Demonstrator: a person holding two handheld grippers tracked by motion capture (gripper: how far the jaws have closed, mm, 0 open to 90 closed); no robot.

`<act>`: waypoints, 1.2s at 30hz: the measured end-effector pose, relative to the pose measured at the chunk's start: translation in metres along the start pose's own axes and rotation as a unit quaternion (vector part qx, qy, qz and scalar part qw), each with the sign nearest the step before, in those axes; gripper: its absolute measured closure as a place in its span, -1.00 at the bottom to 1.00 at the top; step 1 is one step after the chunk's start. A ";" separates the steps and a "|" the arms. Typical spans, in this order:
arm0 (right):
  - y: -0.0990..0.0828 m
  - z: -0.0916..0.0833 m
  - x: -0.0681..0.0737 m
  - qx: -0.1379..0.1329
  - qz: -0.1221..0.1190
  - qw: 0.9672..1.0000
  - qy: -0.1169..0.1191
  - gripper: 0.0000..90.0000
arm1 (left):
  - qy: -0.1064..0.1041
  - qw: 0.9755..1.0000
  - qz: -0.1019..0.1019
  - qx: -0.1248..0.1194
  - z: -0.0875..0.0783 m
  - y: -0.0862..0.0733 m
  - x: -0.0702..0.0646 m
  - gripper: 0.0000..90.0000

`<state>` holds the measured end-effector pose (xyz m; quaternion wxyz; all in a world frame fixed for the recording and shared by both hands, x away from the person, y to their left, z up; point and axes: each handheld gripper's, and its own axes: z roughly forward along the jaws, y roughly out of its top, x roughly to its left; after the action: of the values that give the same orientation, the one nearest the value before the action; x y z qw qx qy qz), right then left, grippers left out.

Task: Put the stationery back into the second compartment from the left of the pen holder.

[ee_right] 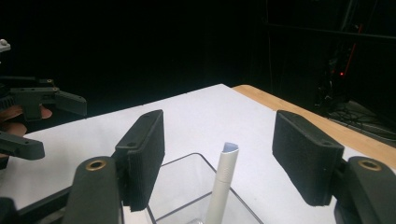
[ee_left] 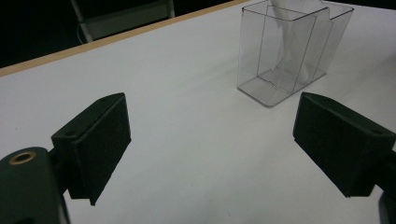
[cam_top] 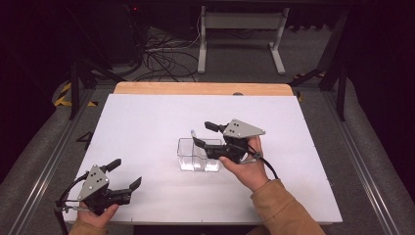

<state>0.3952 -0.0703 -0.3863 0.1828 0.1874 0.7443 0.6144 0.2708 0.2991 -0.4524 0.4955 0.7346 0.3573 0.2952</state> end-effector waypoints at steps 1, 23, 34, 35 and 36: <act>0.002 -0.003 0.000 -0.002 -0.003 1.000 -0.002 -0.23 | 0.000 1.000 0.000 0.000 0.000 0.000 0.000 -0.73; 0.012 -0.063 -0.013 -0.007 -0.032 0.999 -0.038 -0.37 | 0.001 1.000 0.002 -0.005 -0.001 0.001 -0.001 -0.74; -0.035 -0.112 -0.030 0.023 -0.016 0.997 -0.072 -0.40 | 0.001 1.000 -0.004 -0.019 -0.003 0.002 -0.001 -0.79; -0.043 -0.118 -0.032 0.026 -0.015 0.997 -0.078 -0.40 | -0.001 1.000 -0.003 -0.020 -0.004 0.002 -0.001 -0.79; -0.051 -0.123 -0.034 0.030 -0.013 0.996 -0.084 -0.39 | -0.004 1.000 -0.003 -0.022 -0.004 0.002 -0.001 -0.81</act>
<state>0.3599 -0.2009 -0.4132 0.2472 0.2342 0.7468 0.5712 0.2675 0.3002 -0.4490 0.5136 0.7238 0.3511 0.2982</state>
